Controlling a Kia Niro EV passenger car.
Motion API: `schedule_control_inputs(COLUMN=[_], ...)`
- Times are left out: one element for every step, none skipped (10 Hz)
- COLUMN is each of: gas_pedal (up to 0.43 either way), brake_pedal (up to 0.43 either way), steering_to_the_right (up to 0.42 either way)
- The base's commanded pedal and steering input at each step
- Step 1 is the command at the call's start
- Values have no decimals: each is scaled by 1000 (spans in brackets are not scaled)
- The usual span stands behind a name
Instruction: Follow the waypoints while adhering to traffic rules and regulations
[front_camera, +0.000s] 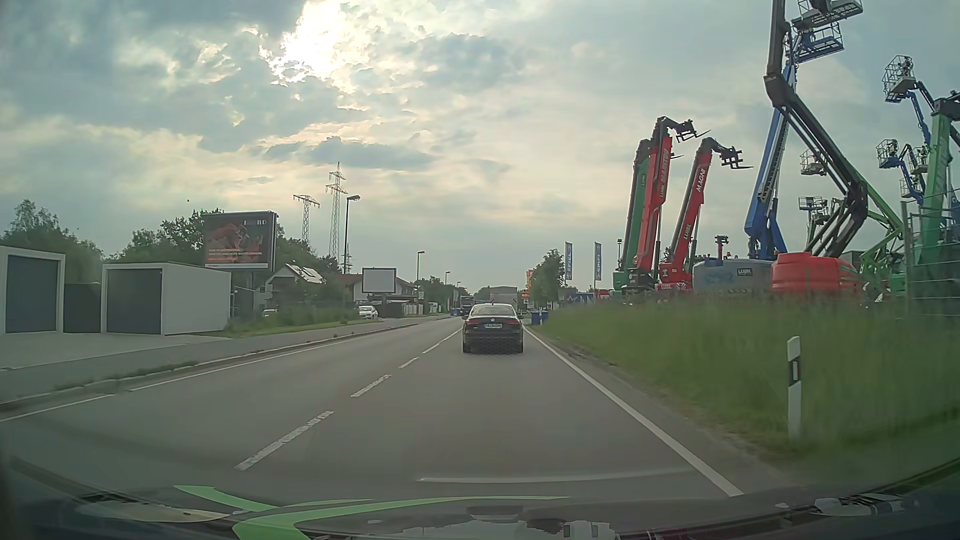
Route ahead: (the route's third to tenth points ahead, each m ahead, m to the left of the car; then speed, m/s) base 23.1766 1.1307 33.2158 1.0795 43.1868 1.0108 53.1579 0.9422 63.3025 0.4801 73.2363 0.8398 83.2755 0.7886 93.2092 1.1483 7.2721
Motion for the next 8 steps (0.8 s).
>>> schedule_control_inputs(gas_pedal=[118,118,130,130,130,130,138,150], brake_pedal=[0,0,0,0,0,0,0,0], steering_to_the_right=[0,0,0,0,0,0,0,-1])
